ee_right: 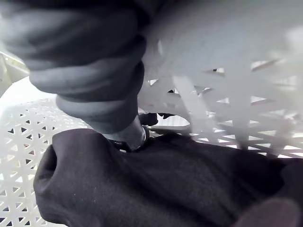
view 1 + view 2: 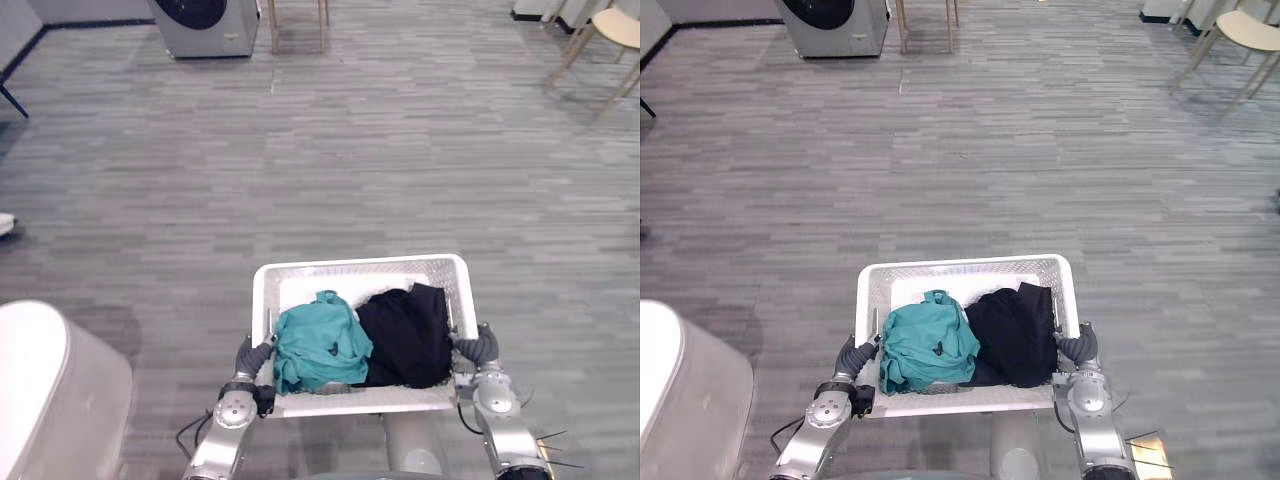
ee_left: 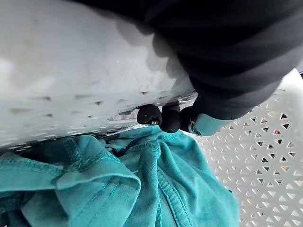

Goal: Pick up the laundry basket with both hands and put the clothes into the washing machine.

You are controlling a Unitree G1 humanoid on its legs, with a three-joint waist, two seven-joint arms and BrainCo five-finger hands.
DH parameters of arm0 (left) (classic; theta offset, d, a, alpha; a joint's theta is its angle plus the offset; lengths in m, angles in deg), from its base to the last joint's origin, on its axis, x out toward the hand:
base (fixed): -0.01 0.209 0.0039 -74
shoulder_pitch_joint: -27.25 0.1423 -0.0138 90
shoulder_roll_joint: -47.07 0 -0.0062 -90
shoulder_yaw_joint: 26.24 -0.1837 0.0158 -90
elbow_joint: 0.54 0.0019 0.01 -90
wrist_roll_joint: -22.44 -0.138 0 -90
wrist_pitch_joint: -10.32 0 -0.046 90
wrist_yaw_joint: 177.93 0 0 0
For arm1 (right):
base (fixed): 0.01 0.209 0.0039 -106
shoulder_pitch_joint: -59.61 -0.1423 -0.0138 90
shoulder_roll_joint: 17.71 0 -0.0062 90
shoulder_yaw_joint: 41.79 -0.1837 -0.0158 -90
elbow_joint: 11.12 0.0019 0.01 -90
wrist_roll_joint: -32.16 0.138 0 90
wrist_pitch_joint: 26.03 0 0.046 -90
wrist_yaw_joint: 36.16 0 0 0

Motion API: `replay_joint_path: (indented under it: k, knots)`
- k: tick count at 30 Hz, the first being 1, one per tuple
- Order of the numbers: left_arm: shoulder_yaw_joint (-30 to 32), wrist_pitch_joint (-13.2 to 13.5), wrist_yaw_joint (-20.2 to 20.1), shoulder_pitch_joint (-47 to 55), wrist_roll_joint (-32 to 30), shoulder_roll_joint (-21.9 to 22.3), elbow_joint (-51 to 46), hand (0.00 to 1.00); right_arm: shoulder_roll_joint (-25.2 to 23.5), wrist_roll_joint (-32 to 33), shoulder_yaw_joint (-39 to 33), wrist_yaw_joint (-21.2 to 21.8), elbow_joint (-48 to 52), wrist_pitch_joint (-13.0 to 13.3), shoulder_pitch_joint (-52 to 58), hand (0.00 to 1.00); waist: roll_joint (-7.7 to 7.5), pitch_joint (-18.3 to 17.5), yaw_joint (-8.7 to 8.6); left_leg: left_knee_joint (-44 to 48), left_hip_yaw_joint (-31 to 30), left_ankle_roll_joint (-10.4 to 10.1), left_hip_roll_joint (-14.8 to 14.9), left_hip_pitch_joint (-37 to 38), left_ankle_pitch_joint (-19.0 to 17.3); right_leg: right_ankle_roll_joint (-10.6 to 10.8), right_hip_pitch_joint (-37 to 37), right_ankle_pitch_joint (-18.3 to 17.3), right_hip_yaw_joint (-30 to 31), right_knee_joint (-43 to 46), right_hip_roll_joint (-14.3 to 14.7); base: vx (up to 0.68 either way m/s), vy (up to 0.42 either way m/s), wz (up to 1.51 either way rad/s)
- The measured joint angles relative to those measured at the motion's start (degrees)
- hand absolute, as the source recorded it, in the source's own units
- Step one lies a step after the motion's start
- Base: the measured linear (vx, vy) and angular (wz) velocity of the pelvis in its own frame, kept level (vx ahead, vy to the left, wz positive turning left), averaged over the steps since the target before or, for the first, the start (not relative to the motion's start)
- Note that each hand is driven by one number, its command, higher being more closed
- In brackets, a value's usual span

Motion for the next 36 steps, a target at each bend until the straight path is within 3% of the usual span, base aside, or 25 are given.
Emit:
replay_joint_path:
  k: [2, 5, 6, 8, 9, 10, 11, 12, 14, 16, 17, 18, 20, 23, 25, 26, 27, 28, 30, 31, 32, 33, 34, 35, 36]
  knots:
    - [0.0, 0.3, 0.0, 2.1, 0.0, -0.1, -4.3, 1.0, -0.4, 0.1, 0.0, -0.6, 4.4, 0.1, 2.1, 1.0, -1.2, 0.8, 0.94, 15.9, 0.5, 1.9, 3.5, -8.5, -5.5, 0.3, 8.9, -4.4, 1.4, -1.7, 1.4, 0.73, -0.078, -0.38]
    - [0.0, 2.3, 0.0, 3.5, 0.0, -0.1, -7.4, 1.0, -0.1, 1.1, 0.0, -1.6, 6.9, 0.9, 1.8, 1.0, -4.18, 1.8, 3.77, 14.3, 2.2, 4.4, 2.8, -21.9, -13.2, 2.0, 22.1, -7.8, 6.7, -9.9, 0.3, 0.83, 0.074, -0.62]
    - [0.0, 2.5, 0.0, 3.4, 0.0, -0.2, -7.5, 1.0, -0.1, 1.2, -0.1, -1.6, 6.7, 1.0, 1.6, 1.0, -4.27, 1.8, 4.21, 10.6, 2.3, 4.2, 2.2, -24.4, -14.4, 2.7, 24.3, -8.2, 7.3, -11.6, -0.4, 0.69, 0.184, -0.37]
    - [0.0, 2.5, -0.2, 3.2, -0.3, 0.1, -7.6, 1.0, 0.8, 1.3, -0.2, -1.6, 4.2, 1.7, -0.1, 1.0, -4.95, 1.8, 4.68, -12.1, 1.3, 2.8, -1.7, -29.0, -14.3, 5.9, 29.8, -10.1, 9.4, -15.6, -3.5, 0.62, 0.223, -0.42]
    - [0.0, 2.4, -0.2, 3.5, -0.6, 0.5, -7.6, 1.0, 1.1, 1.3, -0.2, -1.6, 1.7, 1.7, -1.4, 1.0, -4.38, 1.9, 4.82, -27.7, 0.7, -0.9, -3.0, -29.4, -11.0, 7.8, 33.3, -11.3, 10.5, -18.3, -4.6, 0.56, 0.247, -0.38]
    - [0.0, 2.3, -0.2, 3.8, -0.8, 0.7, -7.6, 1.0, 1.2, 1.4, -0.1, -1.6, 0.3, 1.8, -1.9, 1.0, -3.72, 1.7, 5.0, -33.9, 0.3, -1.4, -2.8, -29.5, -6.5, 8.8, 35.3, -12.1, 11.2, -19.7, -4.9, 0.9, 0.401, -0.61]
    - [0.0, 1.5, -0.2, 4.1, -1.3, 0.5, -7.4, 1.0, 0.9, 1.7, 0.0, -1.7, -2.5, 1.6, -2.6, 1.0, -4.52, 1.3, 6.34, -33.3, 2.3, 3.2, -4.7, -27.9, -1.8, 9.8, 38.5, -12.9, 13.4, -22.2, -6.8, 0.95, 0.448, -0.36]
    - [0.0, 0.4, -0.2, 3.9, -1.7, 0.6, -7.6, 1.0, 0.9, 1.7, -0.2, -1.8, -3.8, 1.3, -3.0, 1.0, -5.51, 0.7, 5.67, -28.9, 3.1, 7.1, -6.1, -29.1, -5.1, 10.1, 39.8, -10.6, 14.7, -23.1, -8.7, 0.97, 0.462, -0.19]
    - [-0.1, -0.3, -0.2, 4.2, -1.9, 1.0, -7.7, 1.0, 0.9, 1.6, -0.4, -1.3, -4.8, 1.3, -3.5, 1.0, -6.14, 0.9, 6.16, -22.5, 5.0, 9.7, -7.4, -28.1, -12.3, 14.6, 37.4, -9.2, 16.7, -13.2, -11.3, 0.75, 0.426, -0.14]
    - [-0.7, -0.3, -0.1, 4.6, -2.0, 0.6, -7.6, 1.0, 0.1, 1.5, -1.0, -1.1, -5.7, 1.3, -3.7, 1.0, -6.85, 1.1, 6.07, -23.8, 6.0, 9.0, -9.4, -22.5, -17.3, 20.2, 29.9, -6.7, 19.6, 8.5, -13.4, 0.64, 0.375, -0.29]
    - [-0.7, -0.6, -0.1, 4.7, -2.6, -0.1, -7.7, 1.0, -0.7, 1.3, -1.3, -1.1, -6.0, 1.2, -3.0, 1.0, -8.04, 1.4, 5.71, -25.2, 6.8, 8.4, -11.7, -16.8, -19.8, 18.6, 23.2, -4.5, 20.3, 28.4, -15.4, 0.62, 0.274, -0.11]
    - [-0.7, -1.2, 0.1, 4.8, -3.5, -0.5, -7.7, 1.0, -1.6, 1.1, -1.2, -1.2, -6.0, 1.2, -1.9, 1.0, -8.17, 1.5, 4.65, -28.2, 6.9, 8.5, -13.2, -10.7, -20.4, 16.0, 19.0, -5.0, 18.2, 38.6, -16.1, 0.63, 0.245, -0.08]
    - [-0.9, -1.2, 0.3, 4.9, -3.6, -1.6, -7.8, 1.0, -2.2, 1.1, -1.1, -1.2, -5.9, 1.3, -1.6, 1.0, -6.9, 0.7, 2.98, -35.4, 6.6, 8.5, -13.8, -3.0, -20.3, 11.2, 12.2, -7.6, 11.7, 39.6, -15.6, 0.61, 0.209, -0.03]
    - [-1.7, -1.1, 0.2, 1.9, -3.6, -3.6, -7.4, 1.0, -2.6, 1.9, -1.4, -1.3, -5.8, 1.6, -1.6, 1.0, -6.77, 0.7, 1.81, -43.6, 4.9, 7.8, -14.0, 5.5, -20.7, 7.5, 3.1, -10.7, -0.2, 22.7, -13.2, 0.62, 0.15, 0.07]
    - [-2.2, -1.1, 0.0, -0.1, -3.6, -4.0, -5.7, 1.0, -2.7, 2.3, -2.1, -1.3, -5.7, 1.5, -1.5, 1.0, -6.63, 1.0, 0.81, -45.7, 4.1, 5.9, -13.3, 9.0, -21.7, 6.3, 1.1, -5.8, -2.5, 1.3, -8.8, 0.67, 0.052, 0.34]
    - [-2.8, -1.1, -0.1, -1.2, -3.7, -3.9, -4.5, 1.0, -2.8, 2.3, -2.9, -1.4, -5.7, 1.4, -1.4, 1.0, -6.96, 1.0, -0.12, -47.0, 3.0, 4.3, -13.5, 12.1, -22.6, 5.5, 0.7, 0.0, -2.1, -12.3, -6.0, 0.75, -0.017, 0.39]
    - [-2.9, -1.1, -0.1, -1.4, -3.7, -3.8, -4.1, 1.0, -2.7, 2.3, -3.0, -1.5, -5.7, 1.4, -1.2, 1.0, -7.1, 0.9, -0.48, -47.7, 2.2, 3.3, -13.6, 13.8, -23.2, 5.2, 0.7, 2.3, -1.8, -17.2, -5.0, 0.95, -0.049, 0.57]
    - [-3.4, -1.1, -0.1, -1.4, -3.8, -3.6, -3.8, 1.0, -2.5, 2.3, -3.0, -1.5, -5.4, 1.3, -0.2, 1.0, -7.44, 0.8, -1.41, -48.3, -0.2, 1.5, -13.7, 18.0, -24.2, 1.7, 0.3, 7.3, -0.8, -21.6, -3.0, 0.83, -0.067, 0.47]
    - [-3.2, -1.3, 0.0, -1.3, -4.0, -2.0, -2.9, 1.0, -2.0, 2.3, -3.4, -1.5, -5.4, 1.0, -0.2, 1.0, -3.28, -0.6, -1.82, -44.2, -1.4, 0.0, -9.8, 19.0, -23.8, -2.6, -1.2, 17.0, 1.1, -14.6, -0.4, 0.98, -0.1, 0.12]
    - [-2.6, -1.3, 0.1, -3.0, -4.5, -1.3, -1.9, 1.0, -1.8, 2.3, -3.8, -1.5, -5.2, 0.7, -0.9, 1.0, -2.17, -0.2, -1.54, -32.5, -1.9, -2.5, -8.0, 14.9, -17.5, -1.5, -2.2, 10.3, 0.9, -5.4, -0.6, 0.91, -0.108, -0.07]
    - [-2.5, -1.4, 0.2, -3.0, -4.6, -1.1, -1.8, 1.0, -1.7, 2.3, -3.8, -1.5, -5.1, 0.7, -0.8, 1.0, -2.17, -0.2, -1.46, -29.6, -1.8, -2.3, -8.0, 13.7, -15.0, -1.8, -2.0, 9.0, 1.0, -3.9, -1.0, 1.05, -0.164, 0.0]
    - [-2.2, -1.4, 0.2, -1.8, -4.7, 0.1, -2.1, 1.0, -1.3, 2.3, -3.4, -1.4, -4.0, 0.5, -0.2, 1.0, -2.16, -0.2, -1.4, -19.0, -1.0, -1.7, -7.8, 9.9, 0.9, -1.3, 1.8, 4.2, 1.4, -2.1, -1.4, 0.68, -0.103, -0.08]
    - [-1.6, -1.3, 0.2, -0.4, -4.7, 0.9, -2.6, 1.0, -0.9, 2.3, -2.9, -1.4, -3.0, 0.2, 0.1, 1.0, -2.39, 0.2, -0.68, -12.8, -0.6, -1.2, -6.1, 7.7, 6.5, 0.0, 5.2, 2.3, 1.8, -3.4, -1.1, 0.98, -0.101, 0.03]
    - [-1.6, -1.1, 0.3, 0.8, -4.6, 1.6, -4.7, 1.0, -0.9, 2.3, -2.9, -1.7, -0.1, 0.2, 1.8, 1.0, -0.76, 0.2, -0.25, 4.2, 0.1, -0.1, -0.6, 0.4, 0.8, 0.0, 11.3, 0.0, 0.9, -5.5, -0.2, 0.74, -0.027, 0.07]
    - [-1.1, -0.7, 0.5, 2.0, -4.6, 1.4, -7.3, 1.0, -1.2, 2.7, -2.6, -2.1, 2.0, 0.3, 2.1, 1.0, -1.69, 0.8, 0.76, 14.4, 1.0, 2.5, 2.3, -6.5, -4.8, 0.5, 16.1, -2.5, 1.3, -6.7, 0.1, 0.7, -0.005, 0.08]
